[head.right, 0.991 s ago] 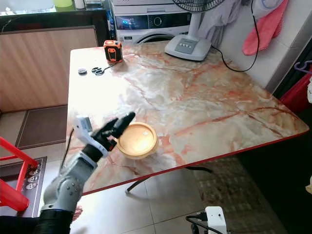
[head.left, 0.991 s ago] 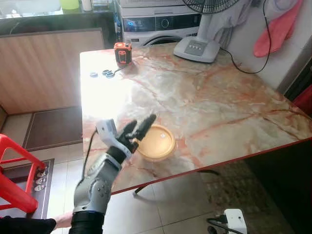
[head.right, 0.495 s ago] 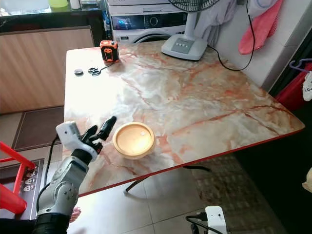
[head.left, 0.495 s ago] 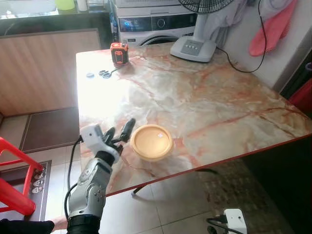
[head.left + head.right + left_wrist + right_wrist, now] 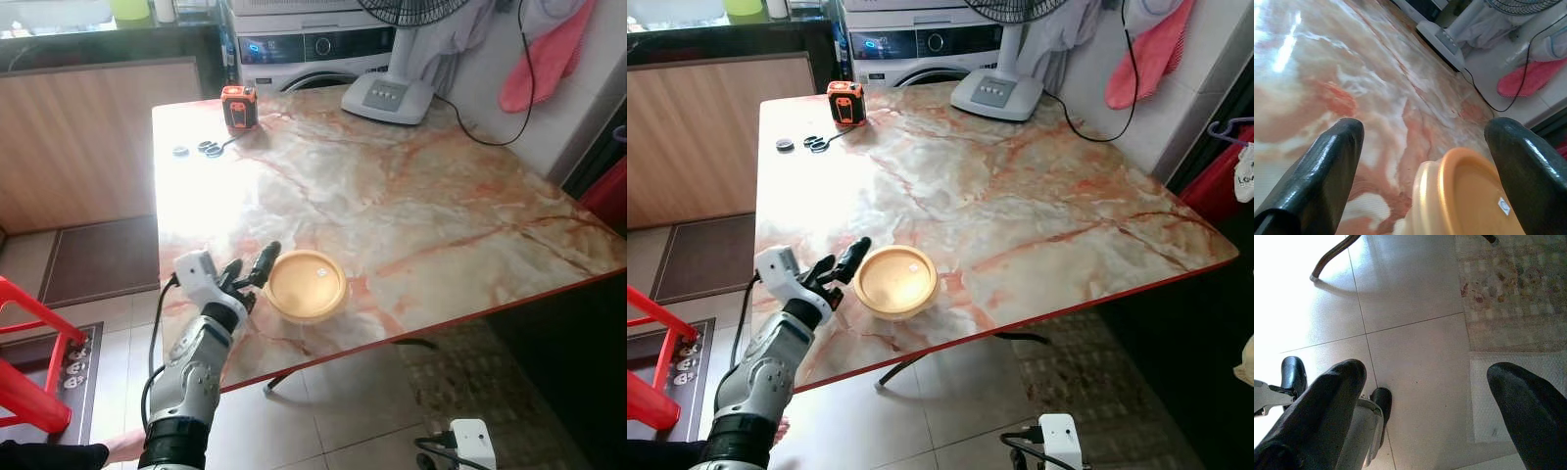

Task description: Restocking fridge

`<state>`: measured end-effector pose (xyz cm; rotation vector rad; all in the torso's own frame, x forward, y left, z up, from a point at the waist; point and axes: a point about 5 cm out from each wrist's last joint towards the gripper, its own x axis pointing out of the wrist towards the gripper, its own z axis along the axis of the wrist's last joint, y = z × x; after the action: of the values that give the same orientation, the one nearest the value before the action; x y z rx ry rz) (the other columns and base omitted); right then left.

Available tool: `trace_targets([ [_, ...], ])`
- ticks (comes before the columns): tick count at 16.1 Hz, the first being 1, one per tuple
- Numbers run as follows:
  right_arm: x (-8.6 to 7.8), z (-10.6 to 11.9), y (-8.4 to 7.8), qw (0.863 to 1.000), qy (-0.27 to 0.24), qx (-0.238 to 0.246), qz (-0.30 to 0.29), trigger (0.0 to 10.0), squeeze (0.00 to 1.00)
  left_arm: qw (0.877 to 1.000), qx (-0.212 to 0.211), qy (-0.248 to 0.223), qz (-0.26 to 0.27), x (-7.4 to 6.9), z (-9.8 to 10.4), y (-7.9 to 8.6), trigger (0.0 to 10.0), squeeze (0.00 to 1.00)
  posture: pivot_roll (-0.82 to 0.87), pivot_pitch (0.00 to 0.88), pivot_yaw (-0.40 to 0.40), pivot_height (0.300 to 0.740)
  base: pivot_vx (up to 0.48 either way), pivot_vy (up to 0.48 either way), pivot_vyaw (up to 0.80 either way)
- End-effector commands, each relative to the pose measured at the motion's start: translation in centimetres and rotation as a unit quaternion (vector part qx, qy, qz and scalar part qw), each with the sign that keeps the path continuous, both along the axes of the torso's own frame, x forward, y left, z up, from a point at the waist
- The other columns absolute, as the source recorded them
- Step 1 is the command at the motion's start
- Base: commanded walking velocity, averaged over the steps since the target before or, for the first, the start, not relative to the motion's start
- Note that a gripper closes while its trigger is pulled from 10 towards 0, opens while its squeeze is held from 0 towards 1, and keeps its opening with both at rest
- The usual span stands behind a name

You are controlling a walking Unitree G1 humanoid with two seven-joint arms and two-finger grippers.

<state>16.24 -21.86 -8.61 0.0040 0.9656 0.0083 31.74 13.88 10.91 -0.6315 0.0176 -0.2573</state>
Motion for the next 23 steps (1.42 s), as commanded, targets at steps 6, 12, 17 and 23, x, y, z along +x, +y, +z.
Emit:
trace_targets([
  [6,-0.2,0.0,-0.3,1.000,0.001,-0.005,0.001,10.0,0.00,0.999,-0.008,0.003,-0.039,-0.1,-0.4,-0.7,10.0,0.00,-0.11,0.018,-0.057,0.740,0.000,0.000,0.00],
  [12,-0.1,0.0,-0.3,1.000,0.001,-0.004,-0.001,10.0,0.00,0.998,0.037,0.016,-0.055,-0.1,-1.4,-1.4,10.0,0.00,-0.11,0.022,-0.059,0.740,0.000,0.000,0.00],
  [17,-0.1,0.0,-0.2,1.000,0.000,-0.003,-0.001,10.0,0.00,0.998,0.038,0.019,-0.052,0.0,-1.6,-1.3,10.0,0.56,-0.11,0.029,-0.060,0.740,0.000,0.000,0.00],
  [23,-0.1,0.0,-0.3,1.000,0.000,-0.003,-0.001,10.0,0.00,0.998,0.039,0.022,-0.051,0.4,-1.6,-1.7,10.0,0.00,-0.11,0.031,-0.061,0.740,0.000,0.000,0.00],
])
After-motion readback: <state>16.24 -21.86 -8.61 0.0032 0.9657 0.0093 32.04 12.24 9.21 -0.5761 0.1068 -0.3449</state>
